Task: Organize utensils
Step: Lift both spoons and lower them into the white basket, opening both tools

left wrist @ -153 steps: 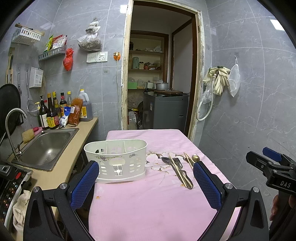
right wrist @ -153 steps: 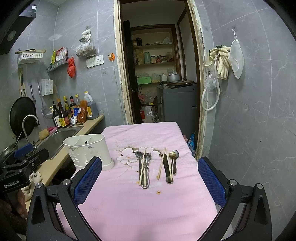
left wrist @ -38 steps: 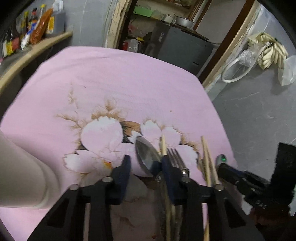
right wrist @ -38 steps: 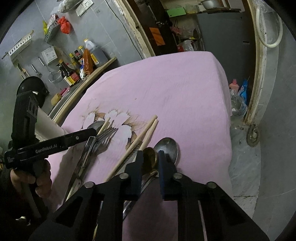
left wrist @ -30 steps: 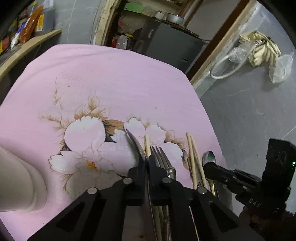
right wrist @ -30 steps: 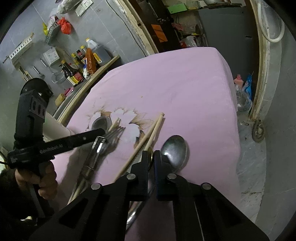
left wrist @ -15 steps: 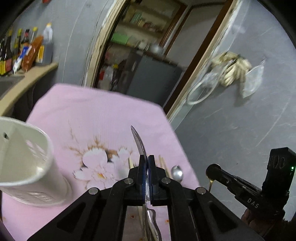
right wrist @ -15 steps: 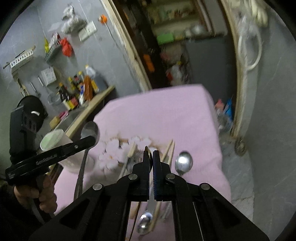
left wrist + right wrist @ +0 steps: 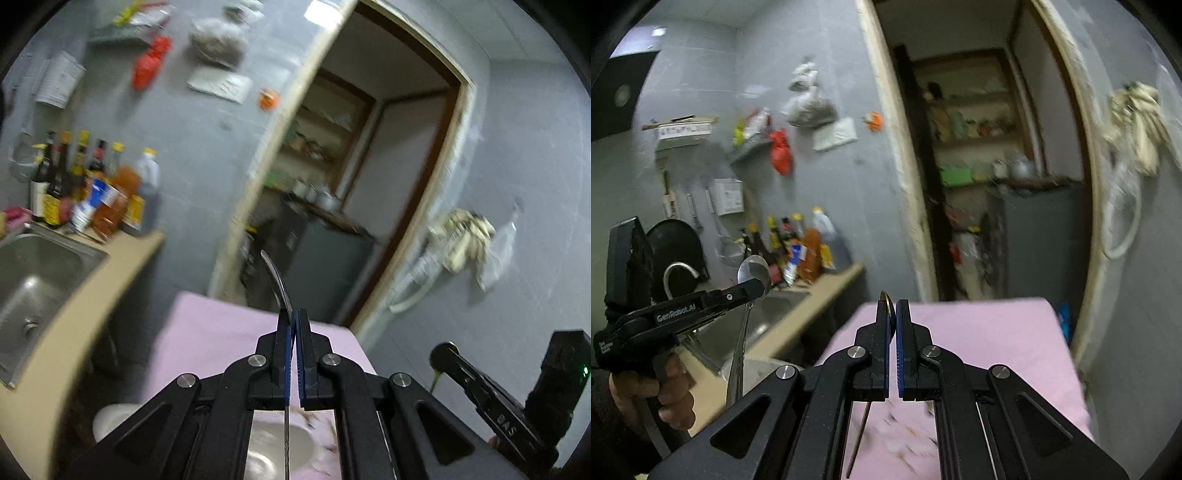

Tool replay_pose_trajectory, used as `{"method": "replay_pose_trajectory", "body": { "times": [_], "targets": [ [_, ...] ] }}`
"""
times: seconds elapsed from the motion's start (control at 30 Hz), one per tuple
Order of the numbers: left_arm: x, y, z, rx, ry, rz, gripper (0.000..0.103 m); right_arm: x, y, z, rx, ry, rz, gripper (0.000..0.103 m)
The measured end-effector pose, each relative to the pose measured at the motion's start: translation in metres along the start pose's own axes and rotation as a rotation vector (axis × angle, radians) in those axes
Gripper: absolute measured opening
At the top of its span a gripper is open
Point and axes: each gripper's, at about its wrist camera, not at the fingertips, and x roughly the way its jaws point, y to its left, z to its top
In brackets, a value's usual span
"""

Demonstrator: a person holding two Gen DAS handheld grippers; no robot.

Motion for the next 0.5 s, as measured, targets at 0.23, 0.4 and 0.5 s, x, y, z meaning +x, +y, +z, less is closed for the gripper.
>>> {"method": "replay_pose_trajectory", "body": {
  "times": [0.23,0.4,0.5],
  "targets": [
    [-0.007,0.055,0.013,-0.071,-0.121,0.079,0.003,0.042,0.069,0.006,-0.118,-0.031,0.004,0.003],
    [0.008,0.081,0.003,-0.110,-0.162,0.096,0.003,0.066,0.087,-0.011,-0.164,-0.027,-0.003,0.003],
    [0.018,0.084,-0.008,-0.111,-0.174,0.109,0.003,0.075,0.084,-0.026,-0.166,-0.034,0.001,0.003]
  ]
}}
